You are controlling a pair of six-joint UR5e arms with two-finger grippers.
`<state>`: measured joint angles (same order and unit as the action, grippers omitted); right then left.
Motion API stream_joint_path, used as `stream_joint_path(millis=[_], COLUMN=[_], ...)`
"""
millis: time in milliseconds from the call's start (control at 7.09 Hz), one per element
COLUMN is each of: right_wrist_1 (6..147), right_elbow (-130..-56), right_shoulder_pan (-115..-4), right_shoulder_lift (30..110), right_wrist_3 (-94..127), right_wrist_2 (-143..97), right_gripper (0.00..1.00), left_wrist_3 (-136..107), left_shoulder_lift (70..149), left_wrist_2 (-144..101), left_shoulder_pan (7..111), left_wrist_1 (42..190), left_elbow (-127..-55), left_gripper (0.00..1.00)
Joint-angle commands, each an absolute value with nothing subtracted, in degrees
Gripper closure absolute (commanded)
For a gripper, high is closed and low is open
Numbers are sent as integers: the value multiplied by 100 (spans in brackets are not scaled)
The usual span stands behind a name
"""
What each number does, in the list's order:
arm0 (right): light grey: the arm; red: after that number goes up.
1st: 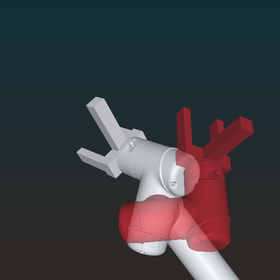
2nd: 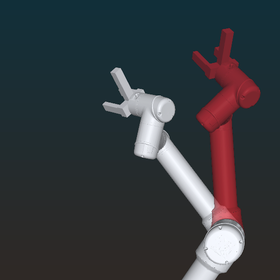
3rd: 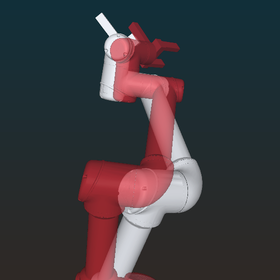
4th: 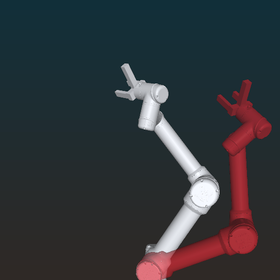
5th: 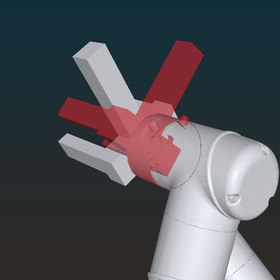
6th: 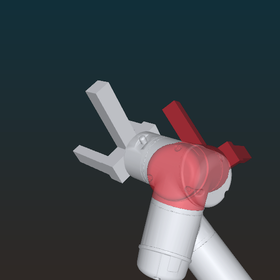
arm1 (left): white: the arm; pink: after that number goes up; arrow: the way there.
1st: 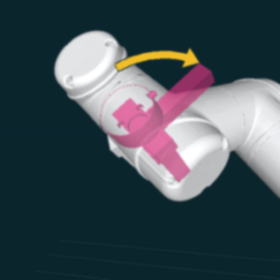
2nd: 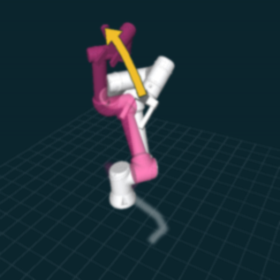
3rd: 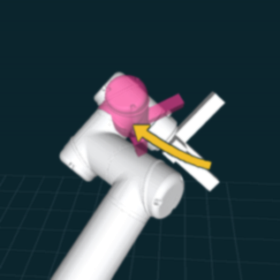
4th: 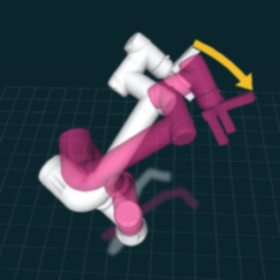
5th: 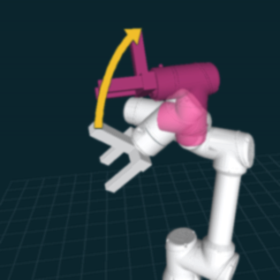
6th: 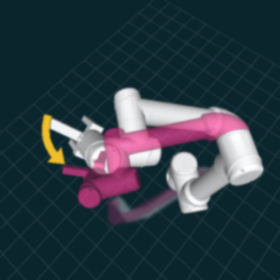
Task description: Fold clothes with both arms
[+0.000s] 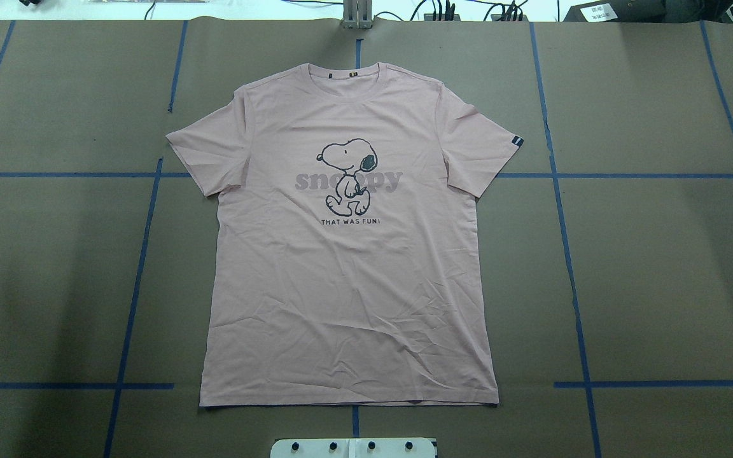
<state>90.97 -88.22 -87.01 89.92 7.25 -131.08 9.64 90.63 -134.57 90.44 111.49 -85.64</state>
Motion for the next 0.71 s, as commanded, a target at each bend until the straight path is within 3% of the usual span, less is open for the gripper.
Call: stream_joint_path(millis=[0,564], right_wrist_1=[9088,8827], right_elbow=[-8816,-8798], right_shoulder_pan=[-8701,-8501], right_shoulder_lift=[8991,8607], right_wrist_3=[721,712], right_wrist_2=[-13253,-13167], right_gripper=[0,0], left_wrist_3=[975,949], left_shoulder_lift=[9062,9123], left_wrist_2=[-13447,-13291], left_shoulder_pan=[9044,9018], left_wrist_1=[11171,11712], left_elbow=[-8587,-8604], left_gripper=[0,0])
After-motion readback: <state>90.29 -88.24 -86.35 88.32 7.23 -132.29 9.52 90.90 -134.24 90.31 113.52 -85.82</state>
